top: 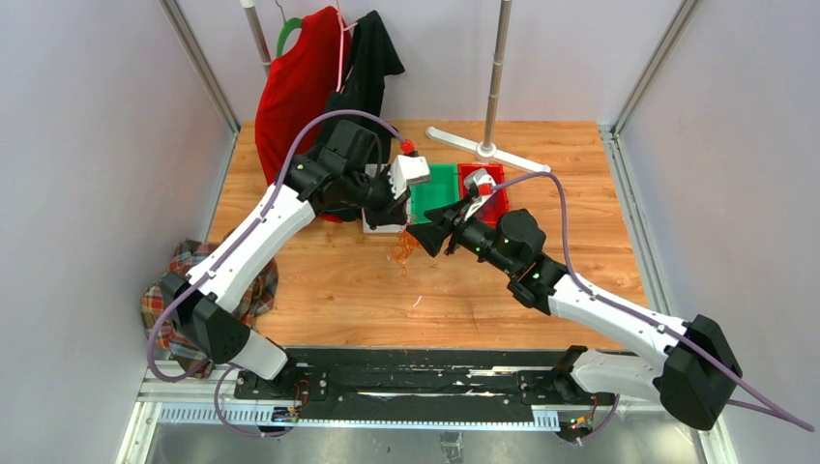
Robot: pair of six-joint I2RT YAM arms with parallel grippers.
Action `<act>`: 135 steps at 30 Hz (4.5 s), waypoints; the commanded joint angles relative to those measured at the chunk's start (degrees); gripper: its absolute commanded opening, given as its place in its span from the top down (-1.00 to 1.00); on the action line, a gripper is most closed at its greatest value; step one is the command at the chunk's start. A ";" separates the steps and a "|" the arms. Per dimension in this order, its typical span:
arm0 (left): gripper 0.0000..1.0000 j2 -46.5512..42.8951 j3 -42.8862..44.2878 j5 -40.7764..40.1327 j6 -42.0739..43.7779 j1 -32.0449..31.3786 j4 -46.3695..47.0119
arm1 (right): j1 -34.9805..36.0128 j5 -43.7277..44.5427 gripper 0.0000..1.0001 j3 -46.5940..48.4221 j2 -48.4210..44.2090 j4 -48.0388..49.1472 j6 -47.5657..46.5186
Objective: Untangle the cables
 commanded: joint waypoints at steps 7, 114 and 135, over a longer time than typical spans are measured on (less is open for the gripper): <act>0.99 -4.29 -0.26 0.18 -2.12 -0.51 -1.71 | 2.33 12.72 0.02 3.09 0.61 -2.91 -9.52; 0.99 20.40 7.85 -24.17 16.74 -0.18 36.93 | -15.70 35.43 -0.16 -8.32 2.61 -12.04 9.37; 0.99 31.92 5.59 -26.19 23.04 -2.84 39.04 | -17.25 35.52 -0.15 -10.22 0.94 -15.24 12.74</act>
